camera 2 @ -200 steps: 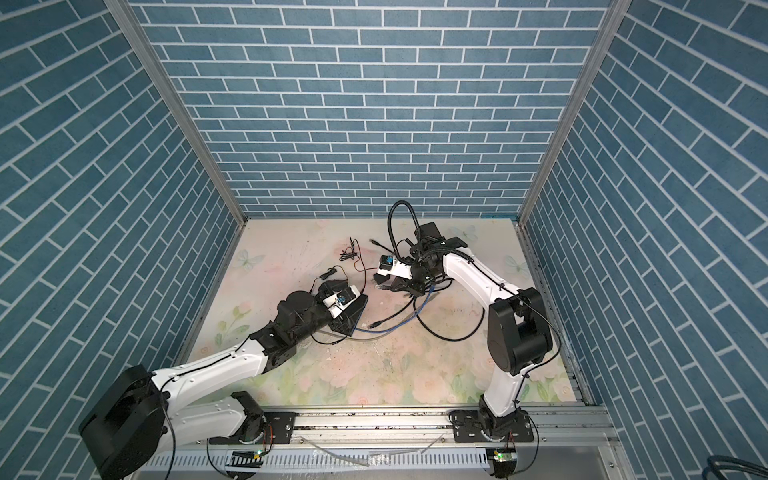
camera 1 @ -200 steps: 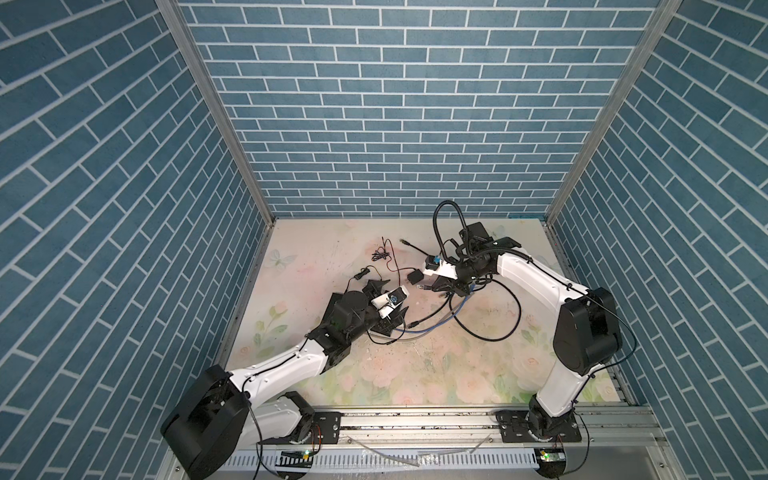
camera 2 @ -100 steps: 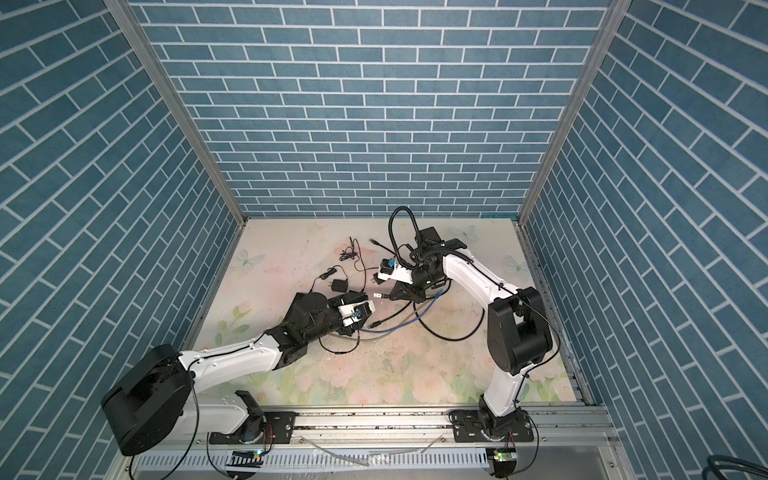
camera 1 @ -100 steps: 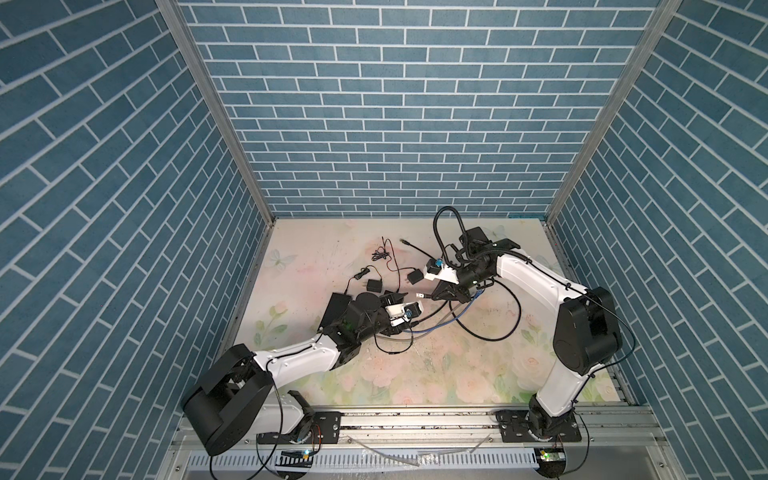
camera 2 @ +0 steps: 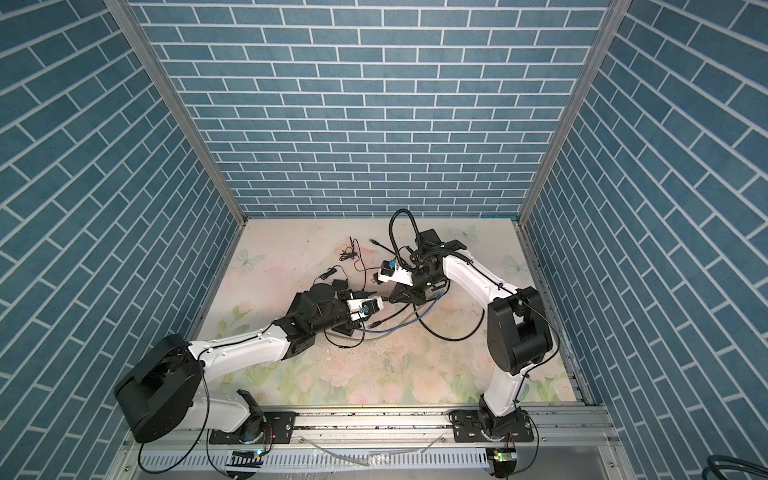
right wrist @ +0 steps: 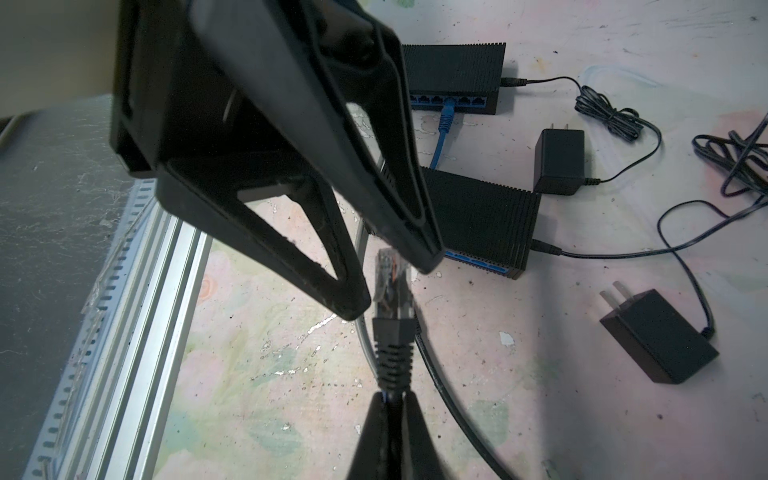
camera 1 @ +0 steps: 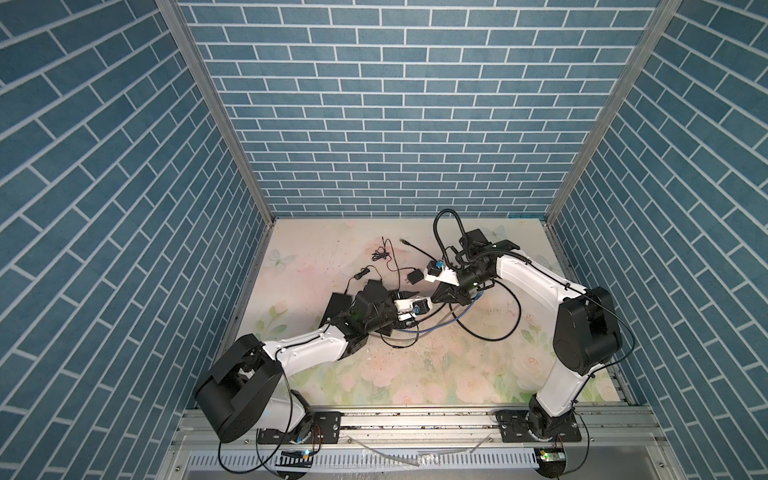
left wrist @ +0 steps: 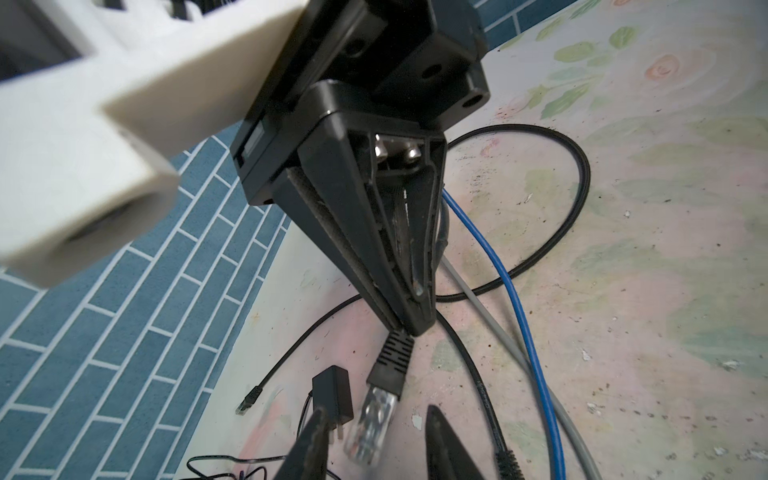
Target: Insert the plug into the switch port
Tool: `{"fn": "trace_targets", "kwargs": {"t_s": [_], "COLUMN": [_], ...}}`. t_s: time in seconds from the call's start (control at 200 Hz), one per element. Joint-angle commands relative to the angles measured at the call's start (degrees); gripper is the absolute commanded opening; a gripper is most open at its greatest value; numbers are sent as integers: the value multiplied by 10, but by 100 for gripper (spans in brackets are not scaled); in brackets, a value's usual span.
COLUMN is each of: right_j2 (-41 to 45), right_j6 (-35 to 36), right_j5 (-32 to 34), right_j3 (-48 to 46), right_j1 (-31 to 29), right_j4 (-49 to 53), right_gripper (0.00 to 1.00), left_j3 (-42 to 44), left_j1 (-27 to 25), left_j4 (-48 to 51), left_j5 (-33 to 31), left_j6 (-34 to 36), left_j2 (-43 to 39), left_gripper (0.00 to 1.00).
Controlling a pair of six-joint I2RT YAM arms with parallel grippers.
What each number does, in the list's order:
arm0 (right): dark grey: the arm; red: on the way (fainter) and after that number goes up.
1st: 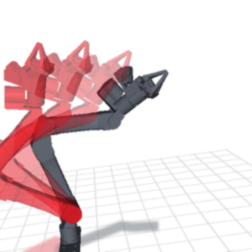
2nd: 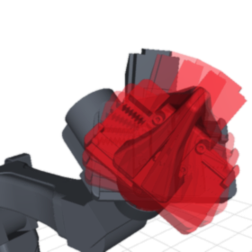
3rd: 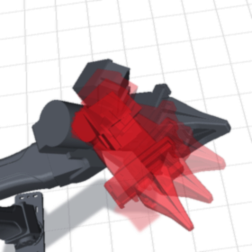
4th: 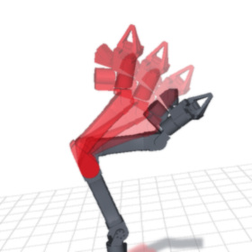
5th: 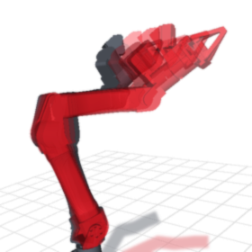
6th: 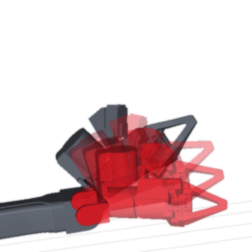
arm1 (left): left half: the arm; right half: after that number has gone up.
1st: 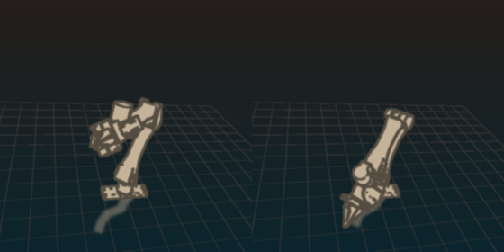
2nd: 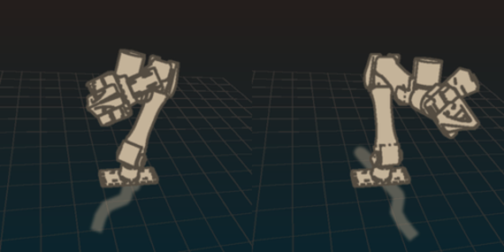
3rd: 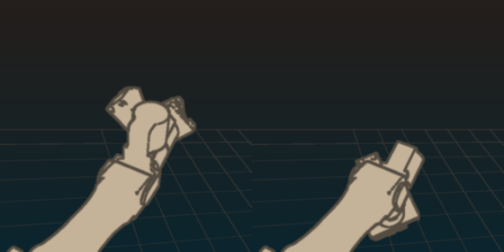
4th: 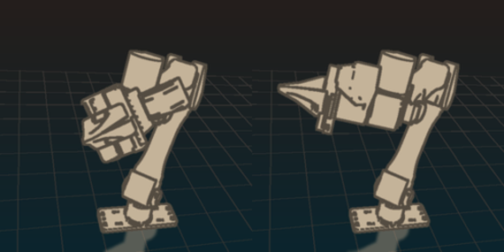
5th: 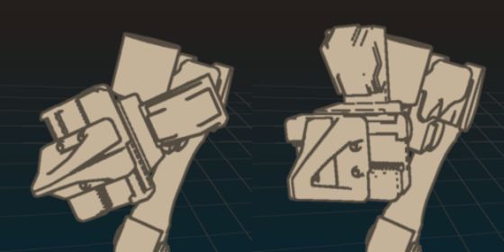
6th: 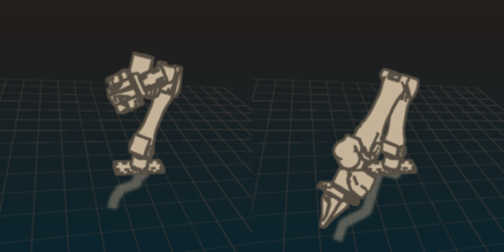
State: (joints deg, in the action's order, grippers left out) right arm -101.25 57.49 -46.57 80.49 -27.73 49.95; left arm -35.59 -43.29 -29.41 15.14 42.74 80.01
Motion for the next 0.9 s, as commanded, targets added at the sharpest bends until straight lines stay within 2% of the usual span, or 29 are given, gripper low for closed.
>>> {"fn": "trace_targets", "kwargs": {"t_s": [0.0,0.22,0.34,0.575,0.725,0.895], "right_j2": [-4,-4,-3,13,49,109], "right_j6": [34,34,31,8,4,4], "right_j5": [-20,-16,-13,-6,-3,10], "right_j3": [-15,-16,-18,-44,-110,-226], "right_j1": [0,0,-1,-1,-2,-3], "right_j4": [23,20,15,-37,-132,-324], "right_gripper": [0,0,0,12,30,41], "left_j3": [-12,-8,-9,-6,0,11], "left_j1": [-2,-3,-2,-3,-2,-2], "left_j4": [10,-17,-21,-27,-36,-46], "left_j5": [11,10,12,10,9,15], "left_j6": [7,9,5,0,-7,-14], "left_j2": [9,22,28,32,32,26], "left_gripper": [36,20,15,10,9,9]}}
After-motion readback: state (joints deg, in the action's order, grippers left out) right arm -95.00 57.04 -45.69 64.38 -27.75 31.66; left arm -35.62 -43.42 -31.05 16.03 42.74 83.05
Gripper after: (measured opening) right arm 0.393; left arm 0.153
